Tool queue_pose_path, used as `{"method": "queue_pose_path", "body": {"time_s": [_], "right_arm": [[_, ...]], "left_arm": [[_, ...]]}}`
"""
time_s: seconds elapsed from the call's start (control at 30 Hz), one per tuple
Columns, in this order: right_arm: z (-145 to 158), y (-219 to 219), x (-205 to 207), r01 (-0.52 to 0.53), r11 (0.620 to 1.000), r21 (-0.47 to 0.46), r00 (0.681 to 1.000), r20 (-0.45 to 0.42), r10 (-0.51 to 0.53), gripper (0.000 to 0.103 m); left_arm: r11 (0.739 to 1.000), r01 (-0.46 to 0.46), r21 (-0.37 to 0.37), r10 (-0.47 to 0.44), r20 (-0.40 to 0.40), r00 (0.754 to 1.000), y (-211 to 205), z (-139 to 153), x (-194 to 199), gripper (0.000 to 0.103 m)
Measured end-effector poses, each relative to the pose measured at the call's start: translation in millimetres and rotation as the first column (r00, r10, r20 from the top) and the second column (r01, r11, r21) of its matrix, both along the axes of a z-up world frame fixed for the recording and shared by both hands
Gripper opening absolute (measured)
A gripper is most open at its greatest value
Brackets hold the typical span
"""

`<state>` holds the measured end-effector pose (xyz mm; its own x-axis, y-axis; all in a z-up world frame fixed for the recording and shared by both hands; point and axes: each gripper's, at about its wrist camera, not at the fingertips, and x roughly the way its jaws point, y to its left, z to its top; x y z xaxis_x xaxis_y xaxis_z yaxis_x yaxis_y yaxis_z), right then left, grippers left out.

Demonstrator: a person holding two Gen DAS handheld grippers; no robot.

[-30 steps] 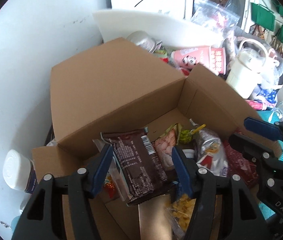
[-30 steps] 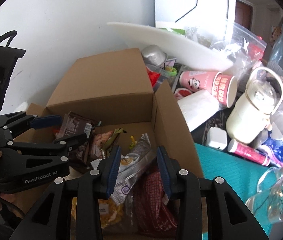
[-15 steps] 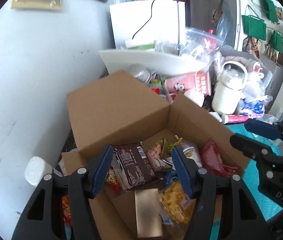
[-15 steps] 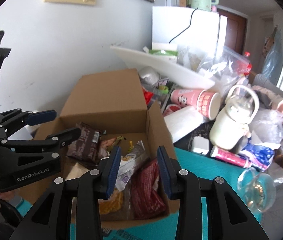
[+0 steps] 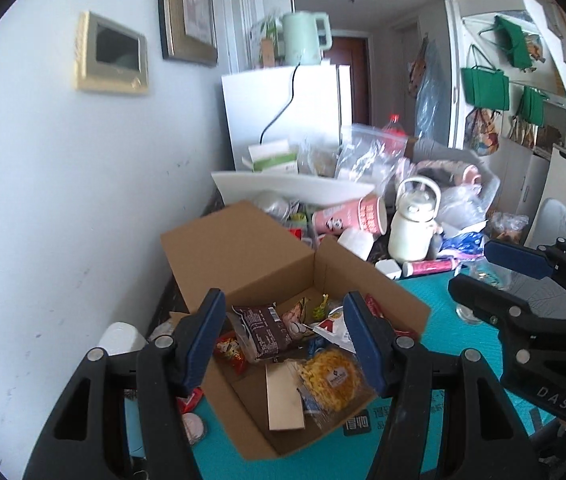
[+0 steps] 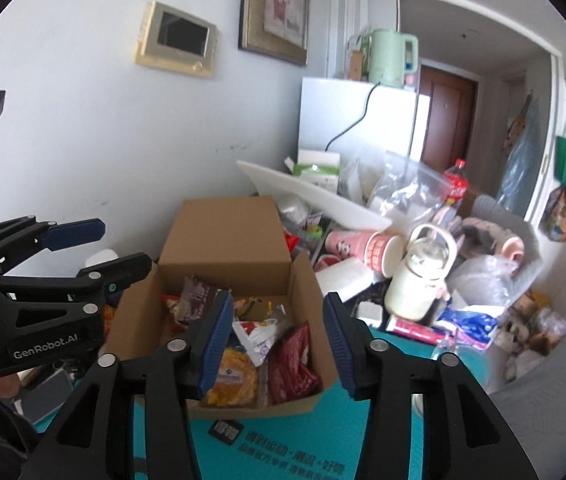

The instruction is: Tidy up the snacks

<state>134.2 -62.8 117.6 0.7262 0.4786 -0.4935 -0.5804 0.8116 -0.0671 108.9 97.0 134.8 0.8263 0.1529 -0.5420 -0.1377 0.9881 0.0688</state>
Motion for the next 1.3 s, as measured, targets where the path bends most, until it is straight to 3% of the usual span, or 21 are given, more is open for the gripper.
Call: {"method": "queue_pose_path", "body": {"time_s": [0.33, 0.4, 0.43, 0.47, 0.6, 0.73, 0.9, 1.3], "right_arm": [[12, -32, -70, 0.047, 0.998, 0.029, 0.995, 0.083, -0.049, 0.059], [9, -37, -79, 0.053, 0.998, 0.033, 0.995, 0.082, -0.055, 0.06], [7, -40, -85, 0.054, 0.998, 0.038, 0.995, 0.079, -0.057, 0.06], [3, -43, -90, 0.057, 0.998, 0.041, 0.995, 0.077, -0.06, 0.06], [-11, -50, -106, 0.079, 0.996, 0.043, 0.995, 0.062, -0.082, 0.06], [-25, -57, -122, 0.09, 0.995, 0.052, 0.995, 0.039, -0.092, 0.06], [-44, -64, -137, 0.141, 0.989, 0.037, 0.989, 0.047, -0.143, 0.06], [-84, -81, -138, 0.146, 0.988, 0.056, 0.989, -0.031, -0.144, 0.06]], "left_arm": [[0.999, 0.042, -0.02, -0.04, 0.097, 0.995, -20, 18, -77, 0.06], [0.999, 0.042, -0.021, -0.04, 0.1, 0.994, -23, 15, -88, 0.063], [0.999, 0.044, -0.024, -0.041, 0.099, 0.994, -23, 12, -92, 0.073], [0.998, 0.048, -0.029, -0.045, 0.101, 0.994, -23, 10, -98, 0.075], [0.998, 0.04, -0.038, -0.035, 0.113, 0.993, -28, -2, -122, 0.075], [0.997, 0.051, -0.062, -0.044, 0.108, 0.993, -31, -17, -134, 0.075], [0.998, 0.04, -0.039, -0.035, 0.121, 0.992, -45, -41, -142, 0.075], [0.996, -0.007, -0.085, 0.01, 0.042, 0.999, -50, -81, -142, 0.075]]}}
